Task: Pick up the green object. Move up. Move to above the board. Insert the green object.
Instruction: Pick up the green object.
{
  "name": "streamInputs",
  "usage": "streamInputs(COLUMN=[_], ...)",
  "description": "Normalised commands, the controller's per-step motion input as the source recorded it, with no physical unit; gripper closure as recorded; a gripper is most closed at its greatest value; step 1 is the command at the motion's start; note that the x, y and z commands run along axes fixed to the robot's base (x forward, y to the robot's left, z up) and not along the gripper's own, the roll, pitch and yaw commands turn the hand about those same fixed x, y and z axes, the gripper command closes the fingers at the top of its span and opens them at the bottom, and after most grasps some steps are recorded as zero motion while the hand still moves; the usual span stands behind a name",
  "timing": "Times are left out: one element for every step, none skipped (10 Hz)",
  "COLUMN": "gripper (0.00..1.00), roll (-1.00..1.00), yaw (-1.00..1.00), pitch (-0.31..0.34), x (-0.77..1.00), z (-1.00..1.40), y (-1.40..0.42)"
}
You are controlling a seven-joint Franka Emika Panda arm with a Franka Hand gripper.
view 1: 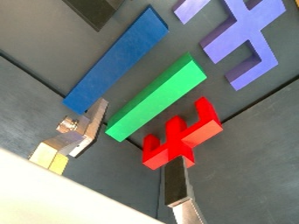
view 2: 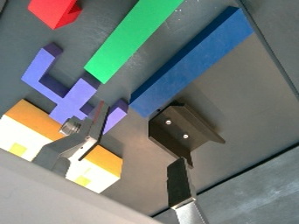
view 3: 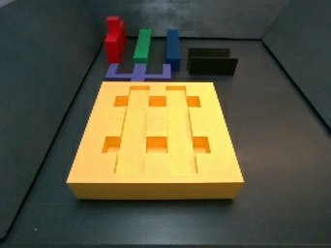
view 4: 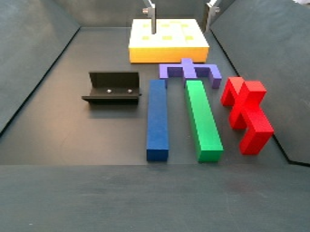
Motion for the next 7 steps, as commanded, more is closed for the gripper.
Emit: streamInputs(gripper=[0.0,0.0,0.0,0.0,0.0,0.0,0.0], roll=[-0.01,-0.02,-0.05,-0.06,-0.09,-0.1,-0.1], yaw=[0.0,0.0,-0.01,0.0,0.0,0.0,0.0], pitch=[-0.004,0.0,-0.017,-0.001,-0.013,-0.059,-0.114], x=[0.0,0.0,0.0,0.0,0.0,0.0,0.0], z=[0.0,-0.02,-0.06,-0.17,-0.23,-0.27,-0.44], y=[0.0,0.0,0.06,0.14,0.18,0.1,0.0])
